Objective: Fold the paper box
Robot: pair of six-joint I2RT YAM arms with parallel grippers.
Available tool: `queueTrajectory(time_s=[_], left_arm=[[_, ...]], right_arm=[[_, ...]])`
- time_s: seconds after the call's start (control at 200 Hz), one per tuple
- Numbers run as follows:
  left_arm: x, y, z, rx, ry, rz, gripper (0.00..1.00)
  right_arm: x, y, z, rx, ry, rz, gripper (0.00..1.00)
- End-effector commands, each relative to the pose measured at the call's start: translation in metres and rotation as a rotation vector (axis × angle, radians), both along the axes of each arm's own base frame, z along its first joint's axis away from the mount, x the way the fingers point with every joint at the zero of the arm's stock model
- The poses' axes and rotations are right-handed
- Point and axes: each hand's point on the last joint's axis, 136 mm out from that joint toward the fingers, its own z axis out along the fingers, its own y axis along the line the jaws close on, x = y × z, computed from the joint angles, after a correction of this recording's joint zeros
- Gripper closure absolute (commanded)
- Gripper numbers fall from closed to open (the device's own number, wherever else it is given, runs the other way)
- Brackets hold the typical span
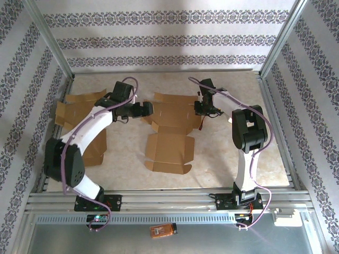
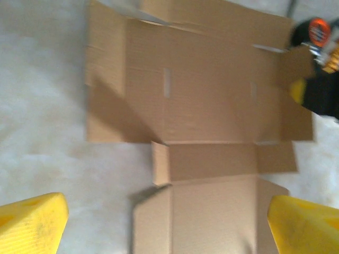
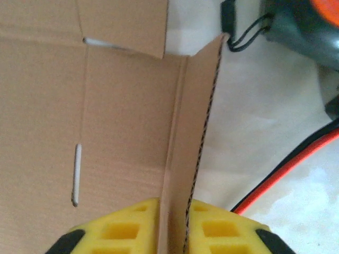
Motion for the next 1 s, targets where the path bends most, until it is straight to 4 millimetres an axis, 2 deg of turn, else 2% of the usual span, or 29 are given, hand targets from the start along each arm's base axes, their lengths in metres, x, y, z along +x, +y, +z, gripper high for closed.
queueTrajectory(time_s=[0.0,0.07,0.19,0.31,0.43,0.59,0.68,0.809,0.859,0.894,0.934,0.994], left_arm=[[0.016,0.030,-0.038,0.015,0.116,0.048,0.08],[0.028,0.028,-0.054,-0.029,0.153,0.026,0.14],[0.041,0.022,-0.077,-0.066,0.202,0.002,0.19],[0.039,0.013,-0.095,-0.145,0.258,-0.008,0.25],[0.032,0.000,-0.109,-0.233,0.278,-0.023,0.36],[0.034,-0.007,-0.116,-0.279,0.254,-0.054,0.61],[0.038,-0.004,-0.117,-0.244,0.231,-0.063,0.75],[0.045,0.004,-0.107,-0.173,0.174,-0.092,1.00],[0.048,0.004,-0.099,-0.160,0.137,-0.119,1.00],[0.049,0.004,-0.092,-0.150,0.103,-0.142,1.00],[0.050,0.003,-0.084,-0.138,0.058,-0.174,1.00],[0.051,0.003,-0.072,-0.112,-0.027,-0.231,1.00]], right_arm=[[-0.004,0.009,0.020,0.029,-0.054,0.055,0.93],[-0.007,0.014,0.023,0.054,-0.058,0.069,1.00],[-0.008,0.020,0.026,0.086,-0.068,0.088,1.00],[-0.008,0.024,0.027,0.089,-0.072,0.090,1.00],[-0.007,0.028,0.027,0.093,-0.080,0.093,1.00],[-0.006,0.035,0.029,0.106,-0.088,0.102,1.00],[-0.006,0.040,0.035,0.126,-0.106,0.109,1.00],[-0.007,0.045,0.050,0.159,-0.142,0.121,1.00],[-0.008,0.045,0.060,0.157,-0.160,0.127,0.92],[-0.008,0.043,0.069,0.150,-0.180,0.127,0.80],[-0.007,0.040,0.083,0.139,-0.218,0.130,0.67],[-0.004,0.038,0.110,0.129,-0.294,0.153,0.55]])
